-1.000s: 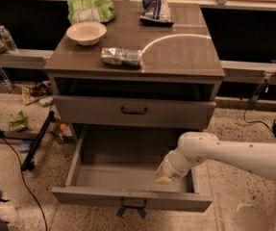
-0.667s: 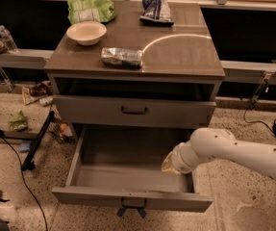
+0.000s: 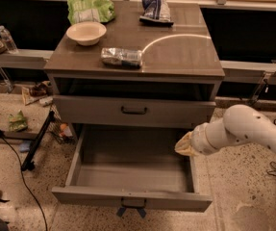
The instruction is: Open middle drawer
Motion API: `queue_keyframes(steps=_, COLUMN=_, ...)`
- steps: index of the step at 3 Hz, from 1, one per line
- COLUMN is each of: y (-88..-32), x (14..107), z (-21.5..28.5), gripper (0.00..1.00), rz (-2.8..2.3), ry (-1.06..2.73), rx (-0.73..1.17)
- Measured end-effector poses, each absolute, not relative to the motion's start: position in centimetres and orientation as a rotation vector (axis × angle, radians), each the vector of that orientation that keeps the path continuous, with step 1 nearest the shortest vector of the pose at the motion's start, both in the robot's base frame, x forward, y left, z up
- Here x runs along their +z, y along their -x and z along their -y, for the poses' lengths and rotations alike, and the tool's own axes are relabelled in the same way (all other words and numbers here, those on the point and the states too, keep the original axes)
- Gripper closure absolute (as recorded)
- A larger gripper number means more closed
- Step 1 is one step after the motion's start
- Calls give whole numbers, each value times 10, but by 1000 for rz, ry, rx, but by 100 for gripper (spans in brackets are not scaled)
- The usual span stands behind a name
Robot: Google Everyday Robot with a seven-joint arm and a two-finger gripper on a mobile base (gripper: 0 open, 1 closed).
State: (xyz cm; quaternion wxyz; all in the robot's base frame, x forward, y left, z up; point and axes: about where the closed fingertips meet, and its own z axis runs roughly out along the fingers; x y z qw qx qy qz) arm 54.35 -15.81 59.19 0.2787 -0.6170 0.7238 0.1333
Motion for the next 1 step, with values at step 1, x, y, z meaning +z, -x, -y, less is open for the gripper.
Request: queue_keyframes(steps=1, y=-542, x=588, z=156, gripper=75, rz=-1945, ry=1670, rx=360)
